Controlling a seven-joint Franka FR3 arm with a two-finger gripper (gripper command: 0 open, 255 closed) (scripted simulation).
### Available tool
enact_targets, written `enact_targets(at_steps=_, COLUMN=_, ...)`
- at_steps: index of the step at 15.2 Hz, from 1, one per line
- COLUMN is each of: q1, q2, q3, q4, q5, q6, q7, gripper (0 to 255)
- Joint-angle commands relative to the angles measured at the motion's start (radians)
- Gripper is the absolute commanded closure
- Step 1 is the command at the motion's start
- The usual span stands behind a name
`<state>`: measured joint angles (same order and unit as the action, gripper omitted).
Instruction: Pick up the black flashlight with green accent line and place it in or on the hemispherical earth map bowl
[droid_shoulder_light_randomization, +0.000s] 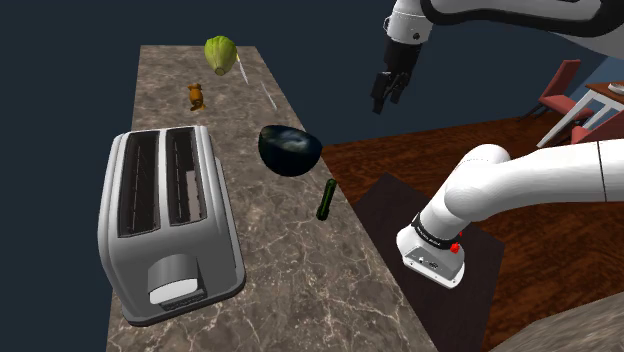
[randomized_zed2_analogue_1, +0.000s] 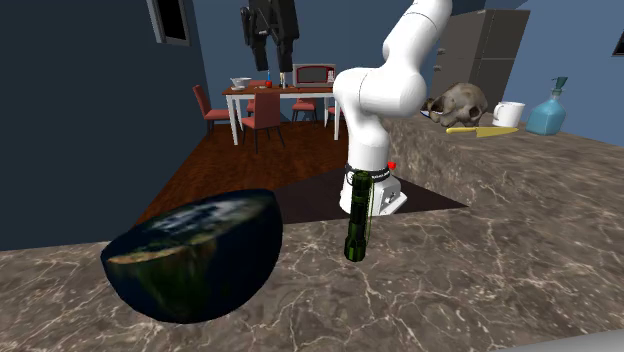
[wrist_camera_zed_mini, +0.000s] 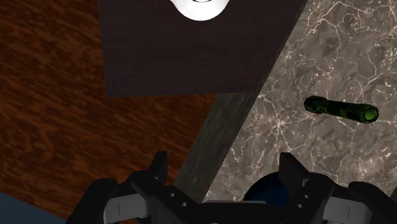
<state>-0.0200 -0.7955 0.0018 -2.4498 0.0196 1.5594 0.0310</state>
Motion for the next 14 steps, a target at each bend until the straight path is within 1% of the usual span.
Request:
enact_targets(at_steps=1, q1=0.0, q2=0.0, q3=0.0, q4=0.0, q5=0.0, q6=0.0, q7=0.0, gripper=0)
enact_targets(at_steps=8, q1=0.068, q2=0.009, q3=0.149, q4=-0.088, q5=0.125, q6=0.104, q7=0.159, gripper=0)
enact_targets(at_steps=14, q1=0.125, q2=0.078, q3=0.284, q4=-0.115, q5=0.229, q6=0.216, q7=0.293, gripper=0)
